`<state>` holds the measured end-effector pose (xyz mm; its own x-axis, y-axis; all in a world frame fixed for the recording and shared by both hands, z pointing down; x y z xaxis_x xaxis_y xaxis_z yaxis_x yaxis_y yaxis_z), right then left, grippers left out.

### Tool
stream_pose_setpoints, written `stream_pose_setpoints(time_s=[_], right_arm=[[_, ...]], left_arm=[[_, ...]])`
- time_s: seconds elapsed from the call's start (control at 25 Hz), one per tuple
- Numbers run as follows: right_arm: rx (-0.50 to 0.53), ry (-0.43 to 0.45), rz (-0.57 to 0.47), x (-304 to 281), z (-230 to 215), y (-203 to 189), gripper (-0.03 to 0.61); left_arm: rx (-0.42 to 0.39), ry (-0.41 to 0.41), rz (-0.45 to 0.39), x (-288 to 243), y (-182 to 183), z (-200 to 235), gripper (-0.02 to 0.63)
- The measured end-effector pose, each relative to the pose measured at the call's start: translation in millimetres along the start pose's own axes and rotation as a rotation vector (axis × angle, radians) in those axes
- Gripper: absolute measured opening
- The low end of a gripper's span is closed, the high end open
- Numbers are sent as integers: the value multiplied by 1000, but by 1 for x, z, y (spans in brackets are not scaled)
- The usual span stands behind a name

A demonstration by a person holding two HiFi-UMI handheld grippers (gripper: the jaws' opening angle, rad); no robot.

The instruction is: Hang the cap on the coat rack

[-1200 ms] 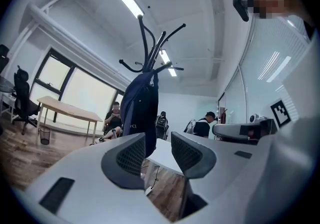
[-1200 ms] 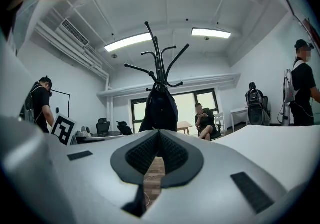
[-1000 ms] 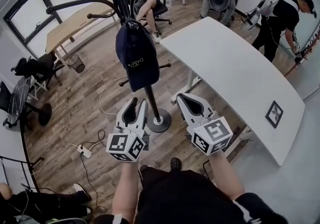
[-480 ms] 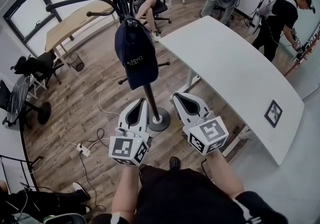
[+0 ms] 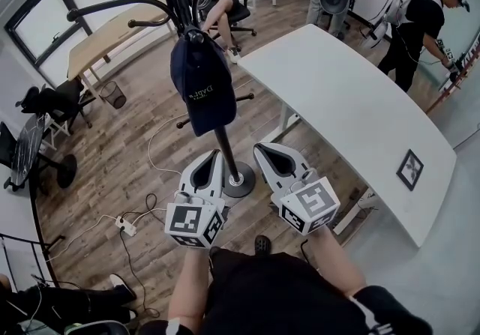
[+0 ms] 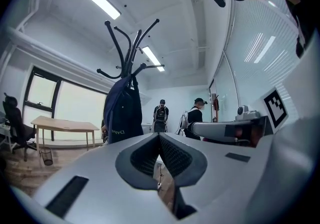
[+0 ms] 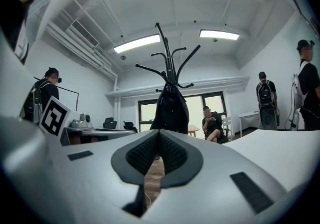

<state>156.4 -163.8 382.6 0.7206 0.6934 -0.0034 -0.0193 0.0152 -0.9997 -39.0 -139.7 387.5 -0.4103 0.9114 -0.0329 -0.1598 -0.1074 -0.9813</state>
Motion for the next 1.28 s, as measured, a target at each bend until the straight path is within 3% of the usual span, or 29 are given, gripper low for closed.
stream_pose_setpoints(time_s=[1.28], right_arm=[[46,-15,32,3,-7,-1,31]], left_arm=[[20,-21,30,-9,-8,-1,15]])
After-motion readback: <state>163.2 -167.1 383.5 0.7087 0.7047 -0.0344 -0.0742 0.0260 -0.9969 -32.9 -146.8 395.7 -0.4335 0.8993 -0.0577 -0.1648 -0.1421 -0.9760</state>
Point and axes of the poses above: the fingertips, and each gripper's own axes: x backward along the fingers, z to its left, y out of its top, the point moved 10 cm from there along x, backward along the fingers, and after that the axes turned 7 degrees about x, right-handed, at the moved point
